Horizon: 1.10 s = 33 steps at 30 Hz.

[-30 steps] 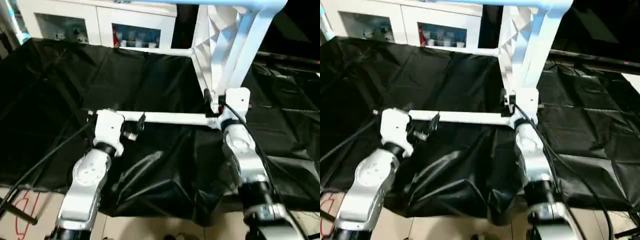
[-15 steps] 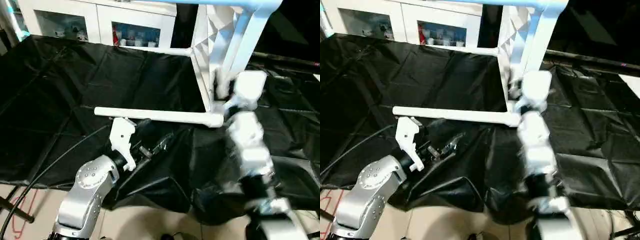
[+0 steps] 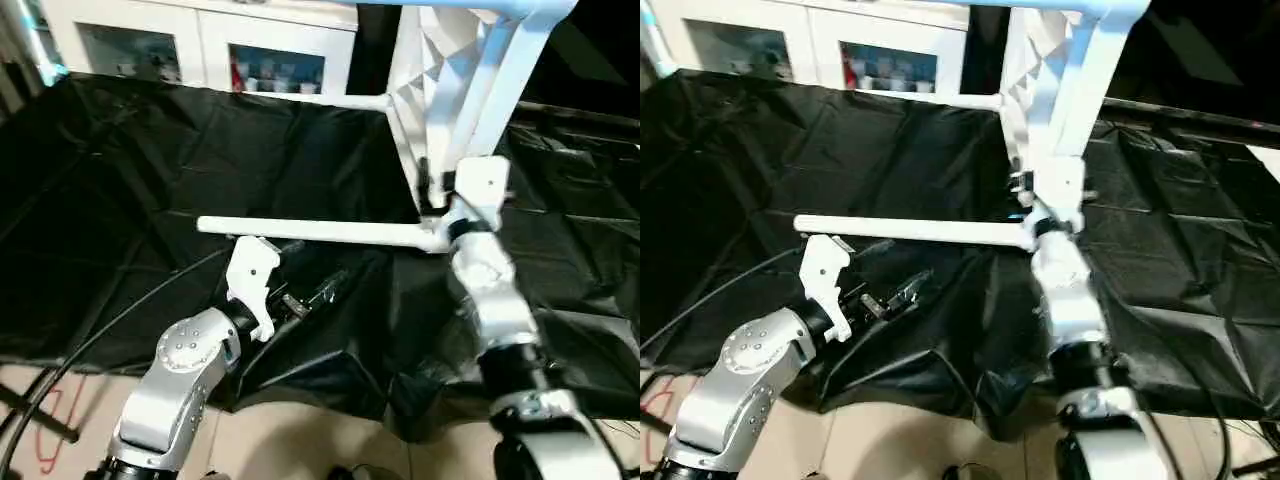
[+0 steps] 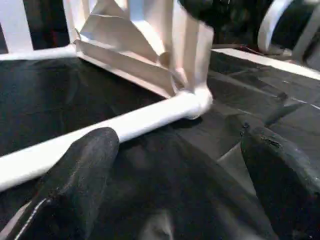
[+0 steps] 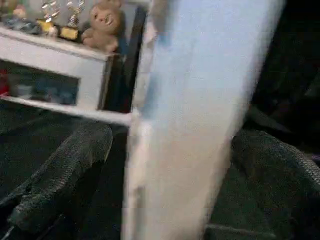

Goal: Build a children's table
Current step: Flip table

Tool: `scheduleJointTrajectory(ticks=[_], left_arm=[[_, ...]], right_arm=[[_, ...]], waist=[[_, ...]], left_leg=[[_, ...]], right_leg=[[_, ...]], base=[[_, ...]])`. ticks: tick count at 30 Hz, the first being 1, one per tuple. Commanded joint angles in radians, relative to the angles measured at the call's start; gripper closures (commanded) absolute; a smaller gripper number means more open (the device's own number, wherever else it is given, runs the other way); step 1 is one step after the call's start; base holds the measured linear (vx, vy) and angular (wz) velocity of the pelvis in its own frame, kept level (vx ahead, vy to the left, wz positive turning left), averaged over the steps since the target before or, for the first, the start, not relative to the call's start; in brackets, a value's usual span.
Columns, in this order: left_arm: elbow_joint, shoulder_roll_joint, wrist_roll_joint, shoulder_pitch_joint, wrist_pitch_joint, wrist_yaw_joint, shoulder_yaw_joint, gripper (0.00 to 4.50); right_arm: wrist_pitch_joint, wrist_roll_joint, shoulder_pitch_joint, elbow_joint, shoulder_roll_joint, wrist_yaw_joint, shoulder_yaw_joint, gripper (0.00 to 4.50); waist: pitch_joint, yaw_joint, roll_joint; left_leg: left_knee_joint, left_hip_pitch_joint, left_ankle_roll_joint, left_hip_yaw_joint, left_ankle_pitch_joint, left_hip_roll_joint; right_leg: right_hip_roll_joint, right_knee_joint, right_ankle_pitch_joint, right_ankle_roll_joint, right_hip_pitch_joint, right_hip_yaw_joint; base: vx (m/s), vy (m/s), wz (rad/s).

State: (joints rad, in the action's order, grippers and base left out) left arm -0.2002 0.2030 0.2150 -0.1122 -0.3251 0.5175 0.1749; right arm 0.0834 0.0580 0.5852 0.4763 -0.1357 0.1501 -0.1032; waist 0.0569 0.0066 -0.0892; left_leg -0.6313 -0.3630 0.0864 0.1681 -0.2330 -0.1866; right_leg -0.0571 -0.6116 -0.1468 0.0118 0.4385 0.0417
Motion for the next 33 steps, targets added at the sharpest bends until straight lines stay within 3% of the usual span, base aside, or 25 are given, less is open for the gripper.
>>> scheduleJointTrajectory(ticks=[1, 4, 8, 10, 11, 13, 15, 17, 18, 19, 20, 21, 25, 26, 33], left_arm=[[-0.020, -0.001, -0.015, 0.001, -0.006, 0.002, 0.014, 0.06], [-0.021, 0.000, -0.014, 0.004, -0.007, -0.006, 0.013, 0.06], [-0.020, 0.000, -0.012, 0.000, -0.009, -0.009, 0.017, 0.06], [-0.014, 0.002, -0.014, -0.006, -0.006, -0.010, 0.017, 0.06], [-0.008, 0.001, -0.014, -0.010, -0.003, -0.010, 0.015, 0.06], [0.004, -0.003, -0.017, -0.021, 0.010, -0.007, 0.015, 0.06], [0.008, -0.006, -0.015, -0.025, 0.013, -0.006, 0.015, 0.06], [0.012, -0.011, -0.018, -0.033, 0.012, -0.010, 0.019, 0.06], [0.013, -0.011, -0.018, -0.034, 0.012, -0.011, 0.019, 0.06], [0.015, -0.014, -0.021, -0.036, 0.013, -0.019, 0.018, 0.01], [0.015, -0.014, -0.022, -0.036, 0.013, -0.021, 0.017, 0.00], [0.016, -0.015, -0.024, -0.036, 0.014, -0.025, 0.018, 0.00], [0.011, -0.020, -0.030, -0.031, 0.016, -0.039, 0.018, 0.00], [0.009, -0.021, -0.030, -0.029, 0.016, -0.042, 0.017, 0.00], [0.005, -0.019, -0.041, -0.025, 0.022, -0.051, 0.016, 0.00]], right_arm=[[0.016, -0.019, -0.012, -0.045, -0.005, 0.007, -0.025, 0.00], [0.023, -0.007, -0.034, -0.059, -0.005, 0.020, -0.020, 0.00], [0.029, -0.007, -0.014, -0.013, -0.018, 0.028, -0.029, 0.00], [0.019, -0.069, 0.043, 0.086, -0.028, -0.080, -0.038, 0.00], [0.013, -0.091, 0.071, 0.133, -0.033, -0.130, -0.041, 0.00], [-0.006, -0.138, 0.140, 0.238, -0.038, -0.223, -0.062, 0.00], [-0.008, -0.144, 0.158, 0.268, -0.042, -0.238, -0.066, 0.00], [-0.010, -0.143, 0.222, 0.364, -0.061, -0.267, -0.072, 0.00], [-0.011, -0.143, 0.234, 0.383, -0.066, -0.273, -0.073, 0.00], [-0.010, -0.142, 0.260, 0.425, -0.074, -0.287, -0.072, 0.00], [-0.009, -0.141, 0.265, 0.433, -0.075, -0.290, -0.072, 0.26], [-0.012, -0.138, 0.276, 0.450, -0.080, -0.290, -0.071, 0.26], [0.005, -0.137, 0.313, 0.529, -0.093, -0.313, -0.067, 0.63], [0.008, -0.137, 0.317, 0.543, -0.094, -0.313, -0.068, 0.69], [0.036, -0.130, 0.333, 0.613, -0.097, -0.308, -0.073, 1.32]], waist=[[-0.059, -0.001, 0.020], [-0.062, -0.002, 0.019], [-0.069, -0.004, 0.023], [-0.069, -0.008, 0.023], [-0.068, -0.007, 0.032], [-0.069, -0.009, 0.027], [-0.069, -0.008, 0.030], [-0.072, -0.004, 0.019], [-0.072, -0.001, 0.023], [-0.071, -0.001, 0.018], [-0.072, -0.002, 0.021], [-0.072, -0.001, 0.009], [-0.071, 0.003, 0.006], [-0.070, 0.002, -0.002], [-0.070, 0.005, 0.001]], left_leg=[[0.087, 0.003, -0.003, 0.001, -0.240, -0.024], [0.087, -0.002, 0.004, -0.002, -0.226, -0.025], [0.086, -0.004, 0.003, -0.003, -0.175, -0.026], [0.086, -0.005, -0.007, -0.003, -0.177, -0.027], [0.085, -0.004, -0.008, -0.002, -0.179, -0.027], [0.081, -0.002, -0.027, 0.002, -0.187, -0.028], [0.080, -0.003, -0.036, 0.002, -0.168, -0.029], [0.077, -0.004, -0.046, 0.004, -0.124, -0.030], [0.076, -0.002, -0.049, 0.006, -0.119, -0.029], [0.075, -0.002, -0.050, 0.007, -0.118, -0.029], [0.076, -0.003, -0.051, 0.006, -0.118, -0.030], [0.075, -0.003, -0.055, 0.008, -0.118, -0.030], [0.074, -0.003, -0.057, 0.007, -0.125, -0.030], [0.074, -0.004, -0.057, 0.008, -0.127, -0.030], [0.073, -0.006, -0.054, 0.007, -0.130, -0.030]], right_leg=[[-0.048, 0.080, -0.370, 0.087, -0.047, -0.037], [-0.050, 0.081, -0.392, 0.067, -0.050, -0.034], [-0.048, 0.068, -0.290, 0.096, -0.055, -0.034], [-0.046, 0.060, -0.253, 0.124, -0.057, -0.033], [-0.047, 0.062, -0.248, 0.130, -0.057, -0.034], [-0.049, 0.061, -0.228, 0.160, -0.058, -0.034], [-0.051, 0.060, -0.211, 0.175, -0.061, -0.034], [-0.053, 0.053, -0.181, 0.195, -0.064, -0.033], [-0.054, 0.053, -0.179, 0.202, -0.063, -0.034], [-0.053, 0.054, -0.178, 0.202, -0.063, -0.034], [-0.053, 0.051, -0.178, 0.208, -0.065, -0.033], [-0.053, 0.055, -0.183, 0.204, -0.064, -0.033], [-0.057, 0.054, -0.222, 0.195, -0.063, -0.033], [-0.058, 0.057, -0.238, 0.189, -0.062, -0.032], [-0.059, 0.058, -0.274, 0.171, -0.060, -0.031]], base=[[0.000, 0.000, 0.00], [0.000, 0.000, 0.00], [0.000, 0.000, 0.00], [0.000, 0.000, 0.00], [0.000, 0.000, 0.00], [0.000, 0.000, 0.00], [0.000, 0.000, 0.00], [0.000, 0.000, 0.00], [0.000, 0.000, 0.00], [0.000, 0.000, 0.00], [0.000, 0.000, 0.00], [0.000, 0.000, 0.00], [0.000, 0.000, 0.00], [0.000, 0.000, 0.00], [0.000, 0.000, 0.00]])
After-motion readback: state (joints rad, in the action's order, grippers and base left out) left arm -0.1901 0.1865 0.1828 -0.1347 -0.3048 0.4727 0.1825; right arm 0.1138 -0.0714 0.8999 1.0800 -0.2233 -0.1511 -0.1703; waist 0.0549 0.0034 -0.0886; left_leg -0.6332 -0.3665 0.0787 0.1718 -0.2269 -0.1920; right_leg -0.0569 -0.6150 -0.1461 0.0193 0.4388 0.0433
